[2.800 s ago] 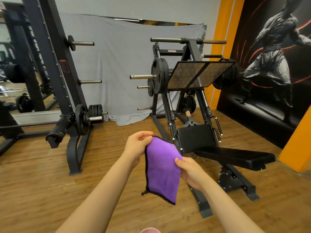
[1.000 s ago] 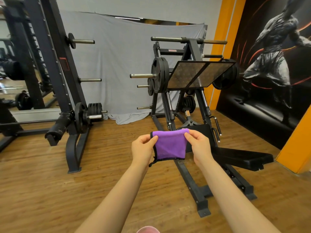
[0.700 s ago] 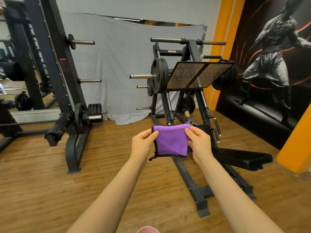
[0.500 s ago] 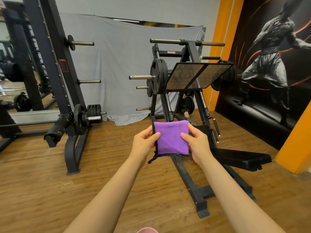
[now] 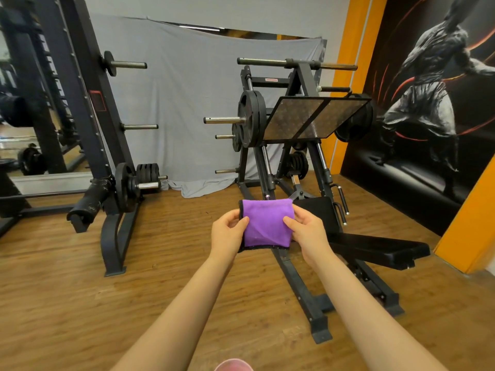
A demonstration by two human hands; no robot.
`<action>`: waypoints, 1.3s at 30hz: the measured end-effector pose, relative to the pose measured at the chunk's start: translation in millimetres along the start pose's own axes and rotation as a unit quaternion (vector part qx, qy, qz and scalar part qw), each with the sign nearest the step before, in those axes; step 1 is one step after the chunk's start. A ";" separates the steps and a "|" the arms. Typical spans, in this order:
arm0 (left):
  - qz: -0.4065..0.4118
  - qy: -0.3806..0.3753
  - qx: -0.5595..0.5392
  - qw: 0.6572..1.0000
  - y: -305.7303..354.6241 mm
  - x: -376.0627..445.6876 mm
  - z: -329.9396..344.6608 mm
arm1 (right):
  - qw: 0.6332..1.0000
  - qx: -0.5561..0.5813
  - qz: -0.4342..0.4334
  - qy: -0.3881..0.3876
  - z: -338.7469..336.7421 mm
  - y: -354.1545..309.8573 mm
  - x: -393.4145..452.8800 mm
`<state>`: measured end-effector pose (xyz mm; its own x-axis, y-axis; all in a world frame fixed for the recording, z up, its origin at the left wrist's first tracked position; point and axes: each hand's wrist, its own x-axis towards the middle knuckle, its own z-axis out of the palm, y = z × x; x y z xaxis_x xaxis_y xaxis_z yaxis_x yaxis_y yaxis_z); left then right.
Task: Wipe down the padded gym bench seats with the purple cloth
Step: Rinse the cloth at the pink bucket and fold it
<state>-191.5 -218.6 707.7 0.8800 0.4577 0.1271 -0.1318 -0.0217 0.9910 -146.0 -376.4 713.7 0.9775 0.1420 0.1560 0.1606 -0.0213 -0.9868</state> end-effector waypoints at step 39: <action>0.000 -0.037 -0.041 0.998 33.6 14.0 2.4 | 0.981 0.177 0.064 -0.042 -7.2 6.7 -10.0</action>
<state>-182.5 -215.0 742.9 0.9106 0.3911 0.1337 -0.1668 0.0516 0.9846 -153.7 -385.1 705.9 0.9696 0.2415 0.0407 -0.0341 0.2979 -0.9540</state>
